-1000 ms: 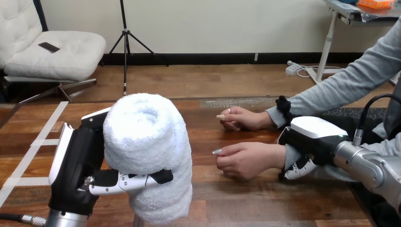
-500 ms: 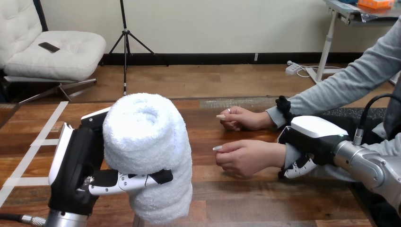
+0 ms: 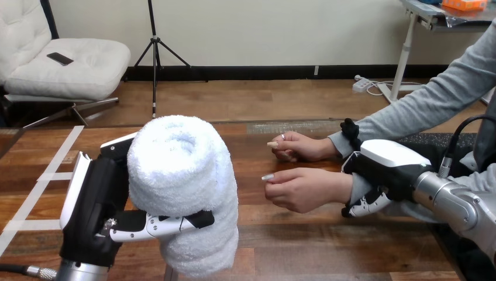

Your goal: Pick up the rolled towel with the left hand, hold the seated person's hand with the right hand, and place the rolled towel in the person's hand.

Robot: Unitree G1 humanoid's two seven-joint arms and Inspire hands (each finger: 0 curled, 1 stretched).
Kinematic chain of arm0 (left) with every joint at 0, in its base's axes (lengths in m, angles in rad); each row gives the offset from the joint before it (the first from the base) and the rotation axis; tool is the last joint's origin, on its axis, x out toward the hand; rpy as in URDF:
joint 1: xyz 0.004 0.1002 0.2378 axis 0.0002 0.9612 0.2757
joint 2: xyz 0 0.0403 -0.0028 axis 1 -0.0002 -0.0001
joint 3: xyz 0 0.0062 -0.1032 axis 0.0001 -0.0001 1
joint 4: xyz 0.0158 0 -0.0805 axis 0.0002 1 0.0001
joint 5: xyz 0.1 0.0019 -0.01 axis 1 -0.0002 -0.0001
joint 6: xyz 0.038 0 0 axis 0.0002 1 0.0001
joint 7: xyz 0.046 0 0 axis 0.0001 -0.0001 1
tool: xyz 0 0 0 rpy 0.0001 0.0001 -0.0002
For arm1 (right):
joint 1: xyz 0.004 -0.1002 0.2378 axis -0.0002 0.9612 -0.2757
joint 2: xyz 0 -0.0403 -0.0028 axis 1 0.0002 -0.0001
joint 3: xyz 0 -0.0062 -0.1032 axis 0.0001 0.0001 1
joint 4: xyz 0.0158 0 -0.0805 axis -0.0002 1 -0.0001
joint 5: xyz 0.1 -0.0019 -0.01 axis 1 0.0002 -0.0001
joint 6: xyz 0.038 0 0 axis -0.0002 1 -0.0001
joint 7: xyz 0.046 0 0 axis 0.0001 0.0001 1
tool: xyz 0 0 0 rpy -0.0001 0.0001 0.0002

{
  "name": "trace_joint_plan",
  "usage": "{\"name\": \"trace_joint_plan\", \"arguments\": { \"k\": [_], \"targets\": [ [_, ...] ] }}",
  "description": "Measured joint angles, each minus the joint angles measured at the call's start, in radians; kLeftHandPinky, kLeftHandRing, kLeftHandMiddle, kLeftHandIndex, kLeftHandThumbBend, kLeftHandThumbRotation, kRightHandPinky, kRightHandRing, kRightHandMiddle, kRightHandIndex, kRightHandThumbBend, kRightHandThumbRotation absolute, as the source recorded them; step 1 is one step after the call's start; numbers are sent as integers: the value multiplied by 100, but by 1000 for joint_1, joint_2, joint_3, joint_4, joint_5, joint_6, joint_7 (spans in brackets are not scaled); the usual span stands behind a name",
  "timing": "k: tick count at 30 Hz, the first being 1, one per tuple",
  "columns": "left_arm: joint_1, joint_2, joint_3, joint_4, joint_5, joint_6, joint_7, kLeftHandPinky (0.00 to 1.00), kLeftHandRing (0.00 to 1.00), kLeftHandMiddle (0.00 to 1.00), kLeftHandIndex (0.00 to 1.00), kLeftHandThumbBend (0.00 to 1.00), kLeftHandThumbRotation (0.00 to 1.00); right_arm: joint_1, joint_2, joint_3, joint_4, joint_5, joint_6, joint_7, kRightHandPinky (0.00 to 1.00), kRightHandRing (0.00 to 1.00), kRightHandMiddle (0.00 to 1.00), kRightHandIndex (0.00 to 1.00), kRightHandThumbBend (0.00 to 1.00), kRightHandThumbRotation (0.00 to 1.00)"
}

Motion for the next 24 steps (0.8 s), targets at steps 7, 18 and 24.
{"name": "trace_joint_plan", "arguments": {
  "k": [7,18,24],
  "targets": [
    [0,0,0,0,0,0,0,21,26,33,35,62,0,2,-3,-16,0,17,-17,2,20,24,29,30,58,12],
    [0,0,0,0,0,-1,-2,21,26,33,36,61,0,2,-12,-35,-8,48,-38,23,18,21,27,27,56,12],
    [0,0,0,0,0,-3,-2,21,27,33,36,61,0,2,-13,-47,-12,58,-41,39,17,21,26,26,54,12]
  ]
}}
